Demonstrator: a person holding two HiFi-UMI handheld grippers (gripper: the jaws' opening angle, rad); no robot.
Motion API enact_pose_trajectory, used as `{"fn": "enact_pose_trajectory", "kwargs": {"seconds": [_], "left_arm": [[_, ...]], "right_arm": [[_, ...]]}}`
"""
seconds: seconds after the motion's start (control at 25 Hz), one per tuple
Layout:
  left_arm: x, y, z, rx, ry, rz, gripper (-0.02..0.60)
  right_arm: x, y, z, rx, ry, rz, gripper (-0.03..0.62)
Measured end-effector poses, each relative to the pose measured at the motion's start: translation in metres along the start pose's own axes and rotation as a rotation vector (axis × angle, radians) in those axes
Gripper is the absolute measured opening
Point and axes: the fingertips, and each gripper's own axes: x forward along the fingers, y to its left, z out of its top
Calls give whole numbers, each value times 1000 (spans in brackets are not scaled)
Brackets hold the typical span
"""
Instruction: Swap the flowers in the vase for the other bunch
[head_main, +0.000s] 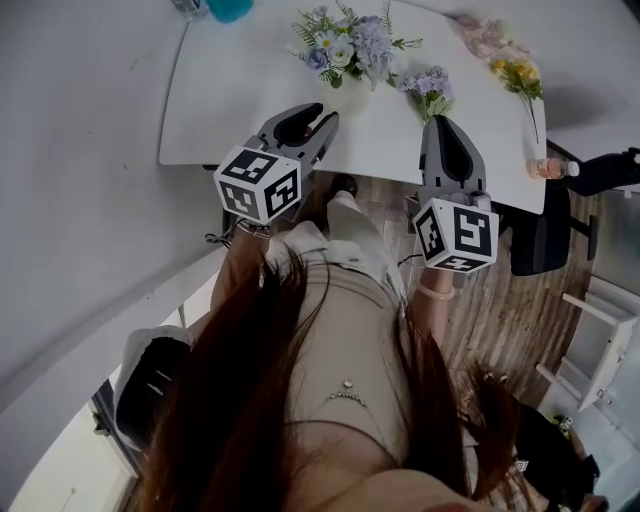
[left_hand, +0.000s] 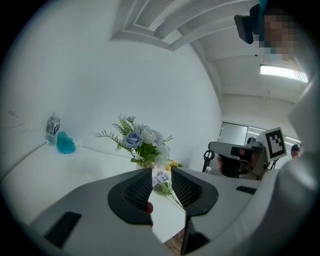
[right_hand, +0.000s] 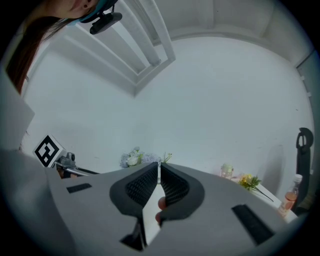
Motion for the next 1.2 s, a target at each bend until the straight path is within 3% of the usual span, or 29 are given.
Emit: {"fn": "enact_pose_trajectory", "kwargs": {"seconds": [0.8,1.2], "left_arm": [[51,28,-15,-1,21,80,195],[75,38,-19,59,-1,129,252]], "right_arm": [[55,-30,-11,-20,46,69,35],[77,-42,-13,-41,66,90,35]]}}
